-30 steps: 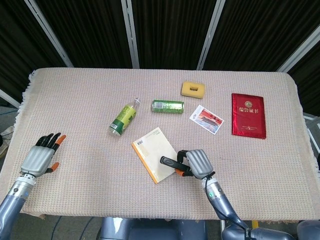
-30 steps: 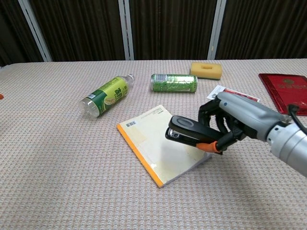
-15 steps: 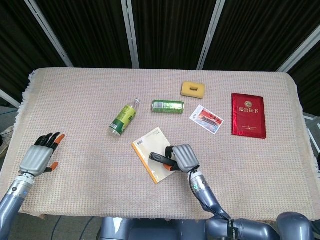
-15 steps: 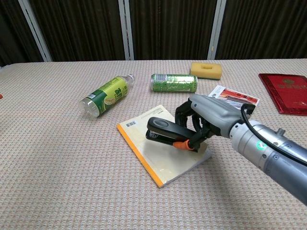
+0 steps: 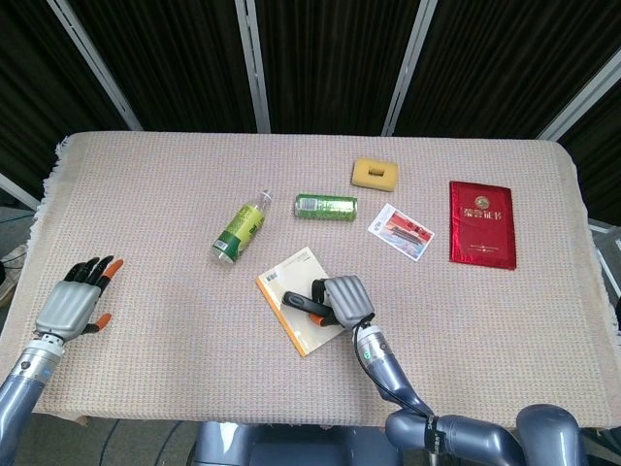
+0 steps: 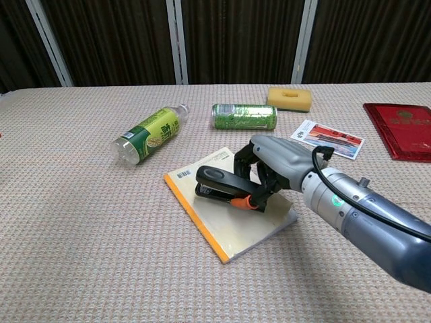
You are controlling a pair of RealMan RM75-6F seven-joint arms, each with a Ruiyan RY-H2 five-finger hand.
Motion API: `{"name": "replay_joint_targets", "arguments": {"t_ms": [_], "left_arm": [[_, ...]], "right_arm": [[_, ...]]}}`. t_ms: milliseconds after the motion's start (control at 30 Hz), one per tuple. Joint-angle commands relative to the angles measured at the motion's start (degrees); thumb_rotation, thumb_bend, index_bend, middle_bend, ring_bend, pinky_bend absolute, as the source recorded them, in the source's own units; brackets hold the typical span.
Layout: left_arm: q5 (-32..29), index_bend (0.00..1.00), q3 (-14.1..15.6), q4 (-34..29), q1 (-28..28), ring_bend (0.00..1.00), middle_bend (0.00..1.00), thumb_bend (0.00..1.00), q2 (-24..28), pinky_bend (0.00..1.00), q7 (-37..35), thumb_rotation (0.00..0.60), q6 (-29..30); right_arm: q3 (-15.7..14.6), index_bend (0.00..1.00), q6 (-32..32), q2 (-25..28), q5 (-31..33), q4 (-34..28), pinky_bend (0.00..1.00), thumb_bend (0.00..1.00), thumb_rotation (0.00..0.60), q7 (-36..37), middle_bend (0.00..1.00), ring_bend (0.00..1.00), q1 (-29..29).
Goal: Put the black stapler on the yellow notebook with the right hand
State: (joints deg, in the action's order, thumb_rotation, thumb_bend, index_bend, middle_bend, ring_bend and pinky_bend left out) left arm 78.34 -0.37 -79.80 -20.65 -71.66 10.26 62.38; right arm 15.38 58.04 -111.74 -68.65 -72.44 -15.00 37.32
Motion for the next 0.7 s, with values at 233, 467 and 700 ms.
{"name": "replay_joint_targets", "arguments": {"t_ms": [233,467,700], "left_arm": [[0.58,0.0,0.12,0.18,0.21,0.0,0.0,0.31,0.02,0.1,-0.63,0.6,0.68],[0.95,0.0,0.28,0.03,0.2,0.0,0.0,0.31,0.1,0.1,-0.99,0.6,0.73],[1.38,0.0,0.29,-0.3,0.53,0.0,0.0,0.31,0.37,0.1,-1.15,0.6,1.67]], "right_arm": [[-1.5,0.03,-1.64,2.08,-0.32,0.45,0.36,0.21,0.6,1.45,0.04,0.13,0.01],[-2.3,0.0,-0.84,6.02,2.96,-6.6,0.23,0.18,0.6,-3.67,0.0,0.0,-1.45],[-4.69,0.0,6.66,16.8,2.06,-20.17,0.15,0.18,0.6,-11.82,0.0,0.0,-5.81]]}}
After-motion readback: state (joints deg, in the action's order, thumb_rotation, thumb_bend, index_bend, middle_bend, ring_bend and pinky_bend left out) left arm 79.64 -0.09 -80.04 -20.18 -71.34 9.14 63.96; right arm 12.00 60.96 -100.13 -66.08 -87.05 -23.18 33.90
